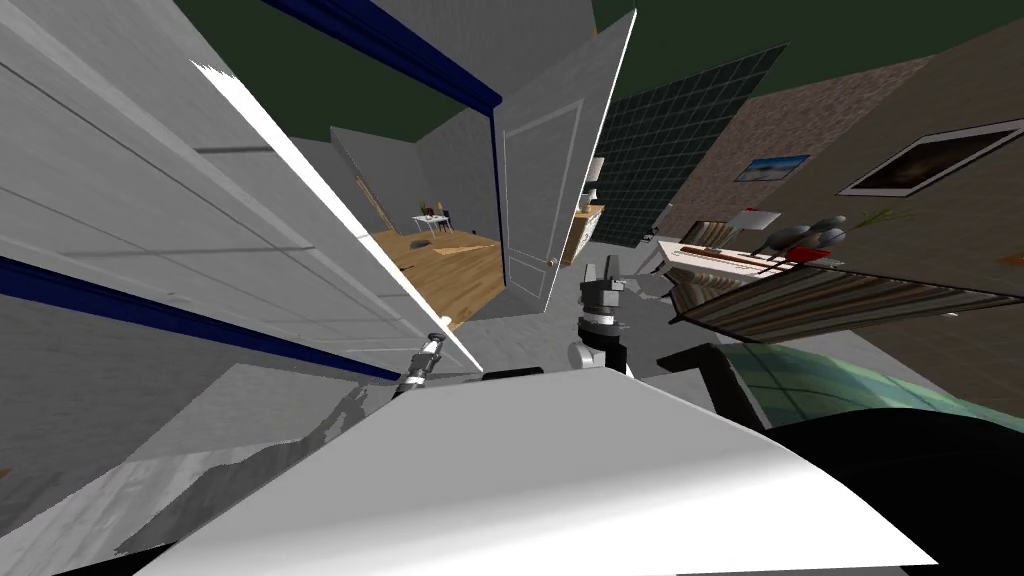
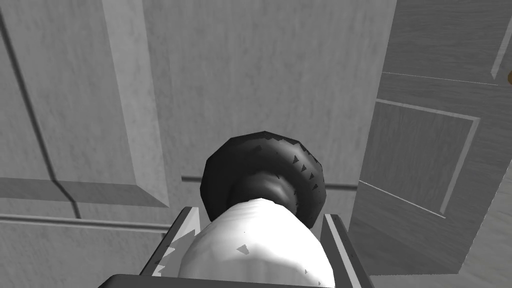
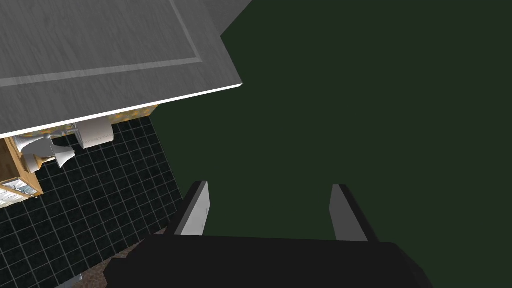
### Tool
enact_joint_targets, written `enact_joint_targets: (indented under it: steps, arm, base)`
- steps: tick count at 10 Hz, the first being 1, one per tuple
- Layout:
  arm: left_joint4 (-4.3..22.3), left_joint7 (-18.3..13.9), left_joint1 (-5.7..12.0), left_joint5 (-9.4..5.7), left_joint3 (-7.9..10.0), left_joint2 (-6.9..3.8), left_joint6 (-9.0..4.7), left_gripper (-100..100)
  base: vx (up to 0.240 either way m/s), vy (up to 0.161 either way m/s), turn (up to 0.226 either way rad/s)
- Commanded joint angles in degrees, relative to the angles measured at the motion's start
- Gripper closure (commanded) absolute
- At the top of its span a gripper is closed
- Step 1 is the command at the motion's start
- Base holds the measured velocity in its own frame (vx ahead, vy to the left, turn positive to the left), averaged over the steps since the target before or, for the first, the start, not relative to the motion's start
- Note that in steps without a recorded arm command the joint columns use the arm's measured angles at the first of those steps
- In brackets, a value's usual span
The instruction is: Pull the door open
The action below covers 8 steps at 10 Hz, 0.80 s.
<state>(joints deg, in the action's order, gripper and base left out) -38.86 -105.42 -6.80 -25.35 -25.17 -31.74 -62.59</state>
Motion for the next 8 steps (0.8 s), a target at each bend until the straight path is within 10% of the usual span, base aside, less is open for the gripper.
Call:
enact_joint_targets:
  steps: [1,8]
  arm:
    - [1.37,-0.62,0.3,0.21,-0.55,-0.04,-1.53,100]
    - [4.47,-3.22,-1.13,0.74,-3.15,-1.85,-7.76,100]
  base:
    - [-0.189,0.072,-0.162]
    - [-0.191,0.076,-0.147]
